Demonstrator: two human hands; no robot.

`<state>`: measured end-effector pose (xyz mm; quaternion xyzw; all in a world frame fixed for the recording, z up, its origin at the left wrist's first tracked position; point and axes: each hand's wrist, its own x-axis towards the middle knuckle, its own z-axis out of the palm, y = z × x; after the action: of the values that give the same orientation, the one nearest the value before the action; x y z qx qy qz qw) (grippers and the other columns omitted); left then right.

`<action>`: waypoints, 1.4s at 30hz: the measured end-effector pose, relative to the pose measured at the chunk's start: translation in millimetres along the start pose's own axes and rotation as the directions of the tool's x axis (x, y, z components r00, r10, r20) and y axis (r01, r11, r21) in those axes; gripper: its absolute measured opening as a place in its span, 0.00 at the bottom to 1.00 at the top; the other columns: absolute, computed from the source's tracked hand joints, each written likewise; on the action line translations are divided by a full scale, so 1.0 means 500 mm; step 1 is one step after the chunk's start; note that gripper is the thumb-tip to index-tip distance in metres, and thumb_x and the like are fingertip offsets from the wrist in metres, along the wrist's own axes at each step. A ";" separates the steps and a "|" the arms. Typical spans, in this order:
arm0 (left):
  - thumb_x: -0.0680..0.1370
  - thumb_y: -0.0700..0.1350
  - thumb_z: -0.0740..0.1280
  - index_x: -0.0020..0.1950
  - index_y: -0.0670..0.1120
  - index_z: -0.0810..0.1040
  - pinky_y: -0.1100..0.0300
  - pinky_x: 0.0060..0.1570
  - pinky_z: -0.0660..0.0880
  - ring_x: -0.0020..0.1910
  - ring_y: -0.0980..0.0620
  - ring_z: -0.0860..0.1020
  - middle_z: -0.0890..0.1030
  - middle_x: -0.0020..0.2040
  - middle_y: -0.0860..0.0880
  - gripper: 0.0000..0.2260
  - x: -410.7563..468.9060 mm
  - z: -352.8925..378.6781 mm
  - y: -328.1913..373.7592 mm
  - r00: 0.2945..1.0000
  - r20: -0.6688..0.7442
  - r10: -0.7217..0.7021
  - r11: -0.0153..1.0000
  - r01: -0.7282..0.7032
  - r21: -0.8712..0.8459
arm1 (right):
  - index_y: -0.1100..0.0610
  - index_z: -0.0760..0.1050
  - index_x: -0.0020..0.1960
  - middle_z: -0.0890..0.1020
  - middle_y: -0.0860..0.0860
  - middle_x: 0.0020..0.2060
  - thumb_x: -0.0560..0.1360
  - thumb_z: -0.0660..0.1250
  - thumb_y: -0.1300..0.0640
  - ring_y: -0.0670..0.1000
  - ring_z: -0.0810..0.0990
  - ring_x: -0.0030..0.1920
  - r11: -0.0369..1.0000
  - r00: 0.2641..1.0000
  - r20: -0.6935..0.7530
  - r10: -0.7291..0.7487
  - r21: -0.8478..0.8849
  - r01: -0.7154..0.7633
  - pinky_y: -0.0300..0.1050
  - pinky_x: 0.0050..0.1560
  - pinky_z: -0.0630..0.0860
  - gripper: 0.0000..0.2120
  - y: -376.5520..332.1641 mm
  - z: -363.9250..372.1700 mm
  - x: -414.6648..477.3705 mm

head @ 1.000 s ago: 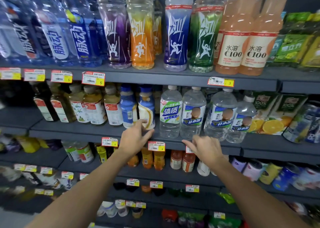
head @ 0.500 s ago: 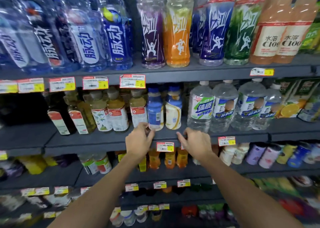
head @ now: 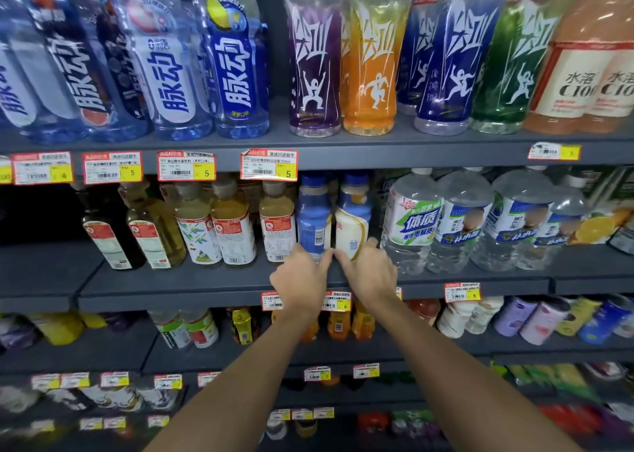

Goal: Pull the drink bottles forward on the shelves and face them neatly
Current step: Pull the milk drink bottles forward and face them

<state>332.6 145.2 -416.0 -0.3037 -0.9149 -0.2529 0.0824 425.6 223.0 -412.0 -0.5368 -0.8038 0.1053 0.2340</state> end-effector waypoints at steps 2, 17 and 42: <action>0.77 0.70 0.60 0.53 0.45 0.71 0.53 0.39 0.72 0.42 0.44 0.82 0.82 0.42 0.48 0.27 -0.007 0.007 0.014 0.998 0.025 -0.051 0.997 0.052 -0.050 | 0.61 0.68 0.57 0.83 0.58 0.49 0.77 0.62 0.33 0.61 0.82 0.52 1.000 1.000 0.011 -0.005 0.007 0.005 0.51 0.44 0.74 0.30 0.001 -0.005 -0.003; 0.78 0.66 0.62 0.56 0.46 0.74 0.55 0.36 0.67 0.43 0.43 0.83 0.84 0.43 0.46 0.24 -0.004 0.003 0.002 1.000 -0.002 0.017 0.995 -0.017 -0.095 | 0.59 0.69 0.60 0.82 0.58 0.51 0.77 0.65 0.35 0.60 0.81 0.53 0.989 0.982 0.141 -0.123 0.095 0.110 0.52 0.48 0.78 0.28 0.063 -0.052 -0.024; 0.72 0.61 0.73 0.65 0.46 0.73 0.53 0.56 0.76 0.59 0.51 0.76 0.79 0.57 0.50 0.29 -0.044 -0.028 -0.070 0.996 -0.005 0.089 0.900 -0.082 -0.428 | 0.55 0.76 0.58 0.84 0.51 0.51 0.70 0.72 0.35 0.52 0.82 0.51 0.938 0.979 0.178 -0.103 0.345 0.036 0.45 0.42 0.77 0.28 0.074 -0.035 -0.016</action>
<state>329.2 102.4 -425.0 -0.3561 -0.8235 -0.4412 0.0181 466.9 229.0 -414.3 -0.4465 -0.8111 0.2855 0.2475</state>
